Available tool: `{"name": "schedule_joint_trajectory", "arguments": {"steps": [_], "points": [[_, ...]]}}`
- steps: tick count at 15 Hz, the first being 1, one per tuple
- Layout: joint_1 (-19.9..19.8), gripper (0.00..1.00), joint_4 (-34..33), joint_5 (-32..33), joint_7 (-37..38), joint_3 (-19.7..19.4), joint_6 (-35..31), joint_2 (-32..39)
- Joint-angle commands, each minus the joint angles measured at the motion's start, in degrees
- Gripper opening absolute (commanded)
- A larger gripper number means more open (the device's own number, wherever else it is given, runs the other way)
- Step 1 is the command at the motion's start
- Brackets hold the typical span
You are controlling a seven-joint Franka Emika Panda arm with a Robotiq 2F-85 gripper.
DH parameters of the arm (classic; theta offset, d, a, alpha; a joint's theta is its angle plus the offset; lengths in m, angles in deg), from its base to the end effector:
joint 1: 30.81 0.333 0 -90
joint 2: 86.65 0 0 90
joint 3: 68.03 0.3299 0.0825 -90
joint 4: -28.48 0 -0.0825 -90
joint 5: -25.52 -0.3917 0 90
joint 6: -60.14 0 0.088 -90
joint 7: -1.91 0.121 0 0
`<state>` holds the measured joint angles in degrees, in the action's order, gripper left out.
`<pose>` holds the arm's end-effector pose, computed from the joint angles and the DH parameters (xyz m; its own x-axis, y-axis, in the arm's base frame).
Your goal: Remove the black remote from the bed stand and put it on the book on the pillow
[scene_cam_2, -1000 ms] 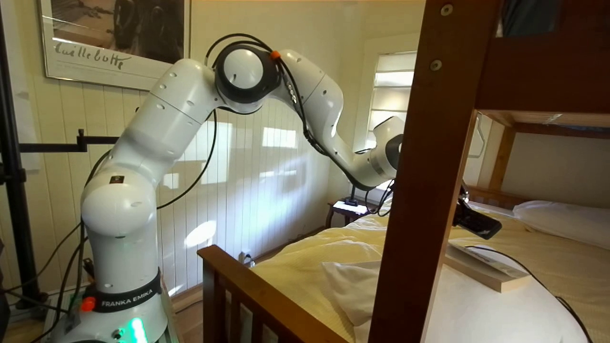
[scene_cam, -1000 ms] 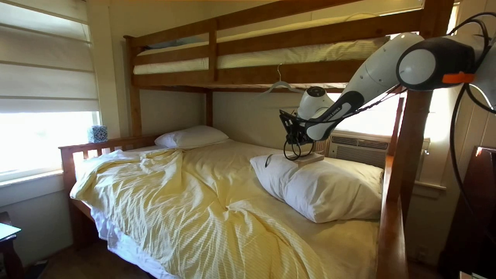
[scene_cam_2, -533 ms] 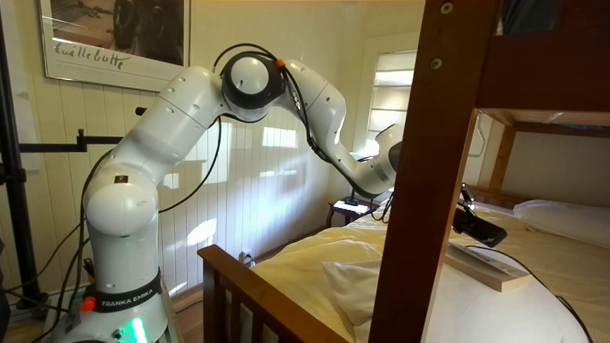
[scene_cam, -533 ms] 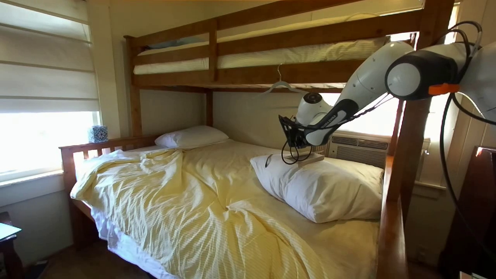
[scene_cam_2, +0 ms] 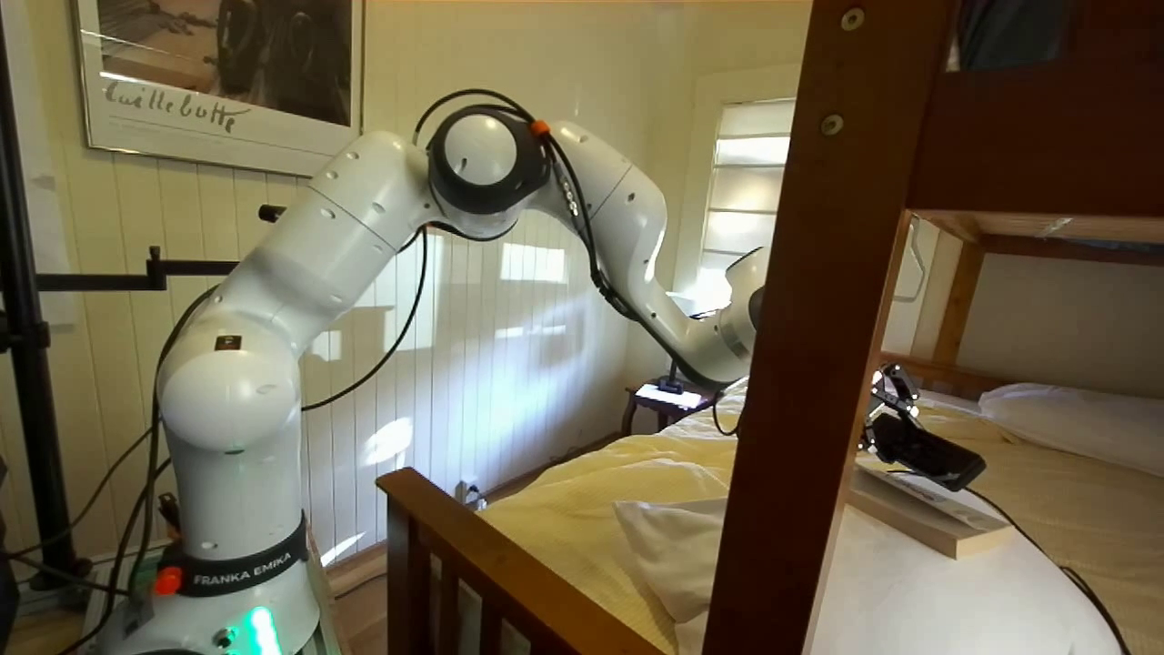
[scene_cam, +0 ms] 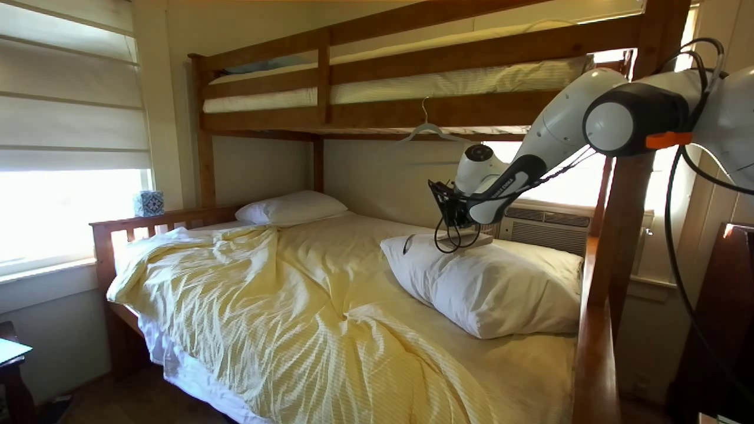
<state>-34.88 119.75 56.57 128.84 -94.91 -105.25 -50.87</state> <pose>0.6980 -0.3038 0.3672 -0.5765 -0.7700 0.2734 -0.6687 0.2523 -0.6995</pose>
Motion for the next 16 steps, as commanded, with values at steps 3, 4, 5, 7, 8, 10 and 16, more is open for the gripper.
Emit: {"name": "schedule_joint_trajectory", "arguments": {"steps": [3, 4, 5, 7, 8, 10, 16], "points": [[-3.13, 0.37, 0.04, -0.49, -5.80, 2.55, -0.47, -0.19], [-3.64, 0.37, 0.33, -0.52, -6.83, 3.08, -0.54, -0.34], [-4.07, 0.37, 0.54, -0.54, -7.56, 3.45, -0.48, -0.37], [-5.15, 0.37, 1.07, -0.89, -9.15, 4.55, -0.15, -0.56], [-5.53, 0.37, 1.32, -0.87, -9.57, 4.87, -0.11, -0.59], [-6.31, 0.37, 1.91, -1.08, -10.30, 5.60, 0.08, -0.76], [-7.46, 0.37, 2.65, -1.08, -10.27, 6.48, 0.45, -0.88]]}}
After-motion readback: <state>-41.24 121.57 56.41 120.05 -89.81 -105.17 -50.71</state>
